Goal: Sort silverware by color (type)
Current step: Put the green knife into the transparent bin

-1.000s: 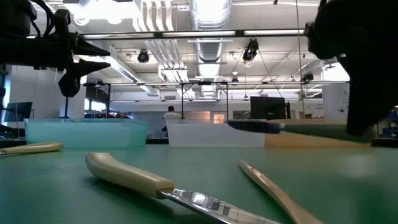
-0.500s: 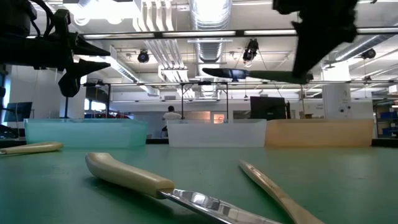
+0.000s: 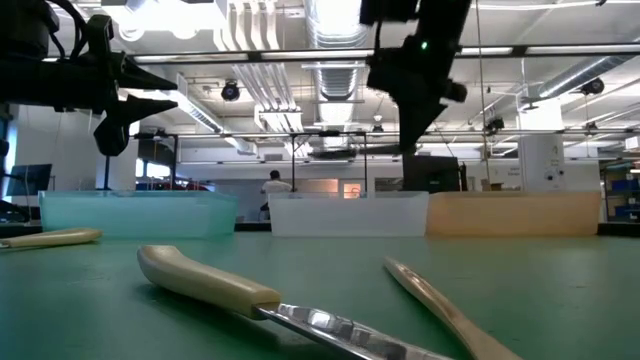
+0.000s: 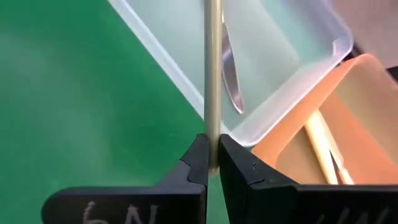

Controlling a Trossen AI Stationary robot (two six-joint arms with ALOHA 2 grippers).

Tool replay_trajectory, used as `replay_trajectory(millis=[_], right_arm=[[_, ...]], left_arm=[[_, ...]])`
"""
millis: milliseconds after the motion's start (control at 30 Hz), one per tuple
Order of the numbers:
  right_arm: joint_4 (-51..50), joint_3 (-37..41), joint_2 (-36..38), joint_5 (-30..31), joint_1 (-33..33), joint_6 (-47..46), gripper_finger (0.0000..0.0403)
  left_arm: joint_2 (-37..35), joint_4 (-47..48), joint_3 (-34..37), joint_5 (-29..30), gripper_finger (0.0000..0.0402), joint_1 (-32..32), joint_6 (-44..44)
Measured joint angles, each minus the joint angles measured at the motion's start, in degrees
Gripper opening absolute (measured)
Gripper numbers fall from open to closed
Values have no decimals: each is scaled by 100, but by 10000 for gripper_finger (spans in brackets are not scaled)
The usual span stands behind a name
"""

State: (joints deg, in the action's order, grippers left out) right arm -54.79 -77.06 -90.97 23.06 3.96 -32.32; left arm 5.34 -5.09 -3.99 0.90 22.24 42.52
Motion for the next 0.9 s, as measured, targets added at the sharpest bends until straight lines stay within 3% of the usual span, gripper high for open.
replay_trajectory(millis=[200, 400, 667, 900], right_arm=[[330, 13, -459, -985, 692, 703, 13], [934, -77, -632, -576, 738, 1263, 27], [927, -142, -632, -351, 845, 1306, 34], [728, -142, -583, -296, 846, 598, 52]], left_arm=[[0, 1, 0, 1, 109, 0, 0], [0, 0, 0, -1, 109, -1, 0], [0, 1, 0, 0, 109, -2, 0], [0, 1, 0, -1, 109, -2, 0]])
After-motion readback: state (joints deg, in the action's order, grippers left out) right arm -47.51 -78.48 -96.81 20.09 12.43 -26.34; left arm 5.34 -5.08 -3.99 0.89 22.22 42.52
